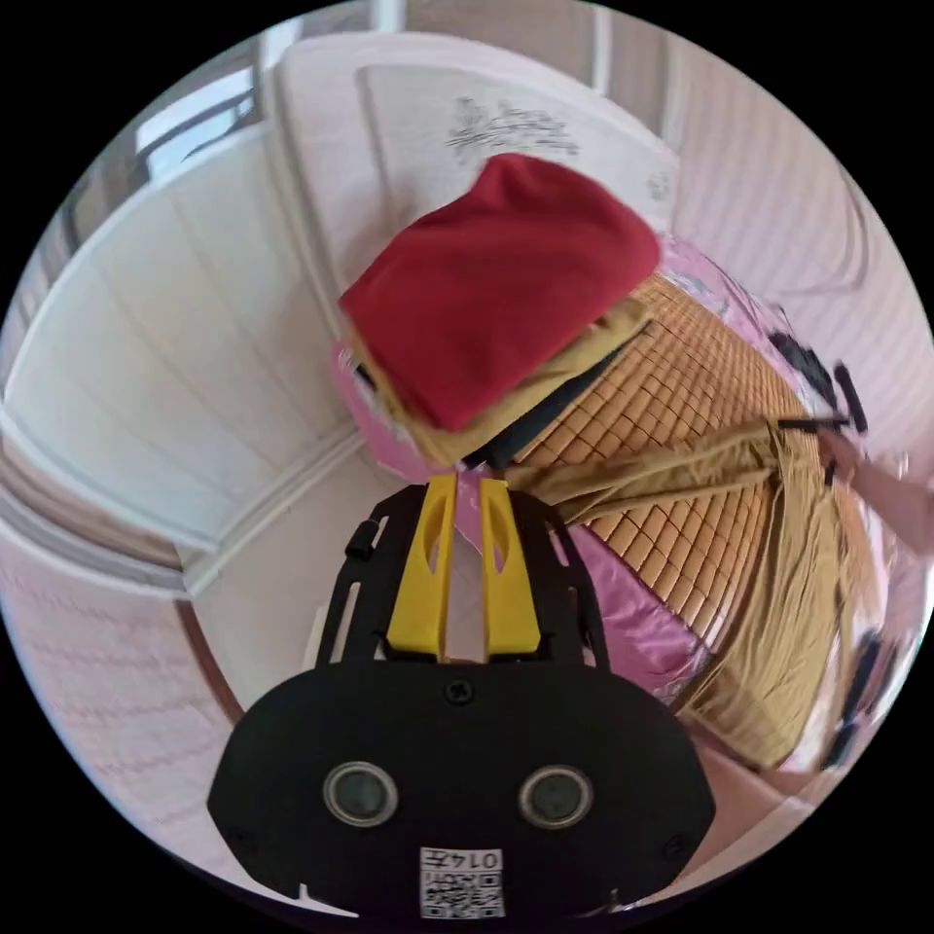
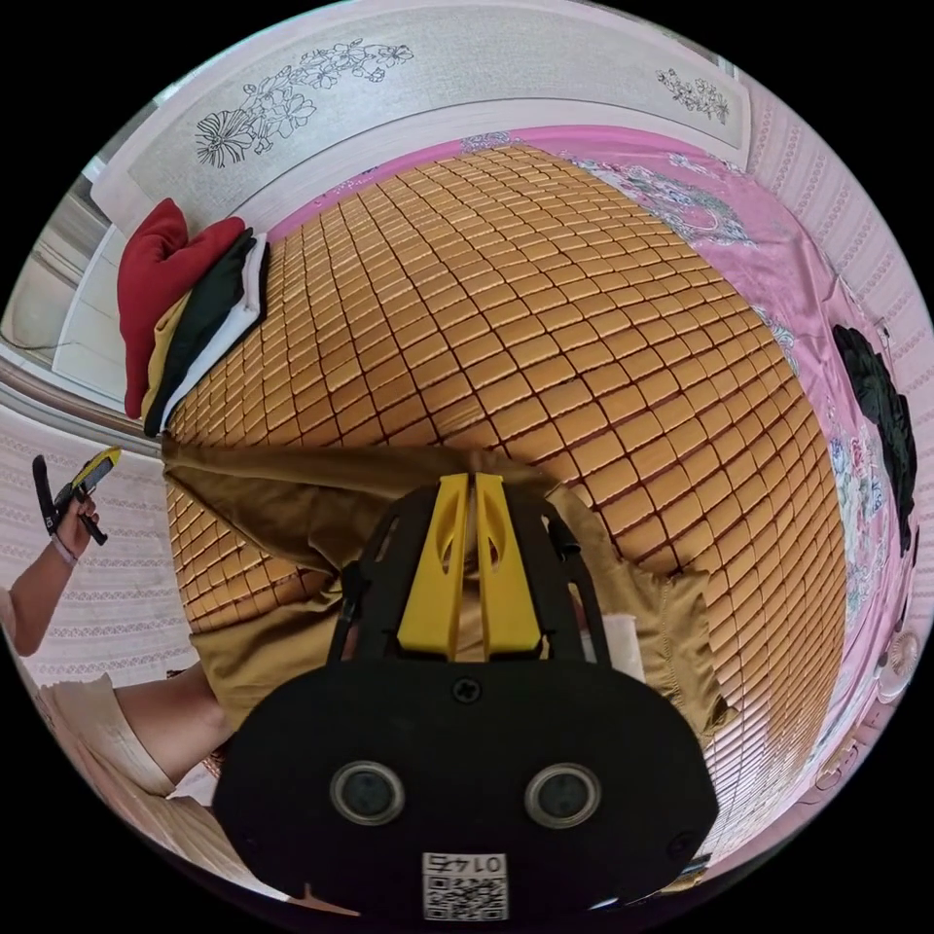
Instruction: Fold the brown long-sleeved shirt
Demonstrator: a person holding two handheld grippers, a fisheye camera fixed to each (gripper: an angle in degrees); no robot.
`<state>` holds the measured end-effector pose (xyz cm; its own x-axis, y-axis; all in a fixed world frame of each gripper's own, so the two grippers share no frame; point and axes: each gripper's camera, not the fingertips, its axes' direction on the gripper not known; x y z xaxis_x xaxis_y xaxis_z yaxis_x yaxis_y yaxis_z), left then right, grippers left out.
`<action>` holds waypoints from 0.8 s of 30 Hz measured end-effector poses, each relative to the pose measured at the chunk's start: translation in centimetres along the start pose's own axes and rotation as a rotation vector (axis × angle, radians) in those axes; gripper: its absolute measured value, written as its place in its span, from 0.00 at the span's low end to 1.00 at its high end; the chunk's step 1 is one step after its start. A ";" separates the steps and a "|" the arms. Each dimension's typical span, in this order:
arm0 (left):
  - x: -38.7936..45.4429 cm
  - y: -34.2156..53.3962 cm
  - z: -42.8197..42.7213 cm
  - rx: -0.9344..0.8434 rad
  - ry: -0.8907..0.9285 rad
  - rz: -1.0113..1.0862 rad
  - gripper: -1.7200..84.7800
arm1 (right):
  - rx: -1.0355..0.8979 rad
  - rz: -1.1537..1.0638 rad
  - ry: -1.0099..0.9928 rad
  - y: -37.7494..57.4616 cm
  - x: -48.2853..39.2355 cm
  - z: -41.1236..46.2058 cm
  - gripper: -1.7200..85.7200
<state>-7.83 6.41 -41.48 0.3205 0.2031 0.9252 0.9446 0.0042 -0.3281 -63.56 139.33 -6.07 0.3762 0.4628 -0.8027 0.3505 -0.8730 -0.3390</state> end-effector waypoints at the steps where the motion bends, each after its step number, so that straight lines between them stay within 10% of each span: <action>1: -0.7 0.3 0.3 -0.006 0.020 -0.043 0.08 | -0.002 -0.002 0.021 0.3 -0.3 -0.2 0.03; 17: -3.6 3.3 12.8 -0.116 0.368 -0.394 0.13 | -0.030 -0.660 -0.117 2.1 -24.1 1.8 0.10; 24: -3.6 2.3 12.1 -0.080 0.398 -0.315 0.01 | -0.055 -0.551 -0.110 0.3 -24.6 1.0 0.02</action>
<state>-7.64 17.54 -47.86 0.0065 -0.1842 0.9829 0.9971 -0.0730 -0.0203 -73.54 127.58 13.11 0.0347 0.8266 -0.5617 0.5148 -0.4965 -0.6989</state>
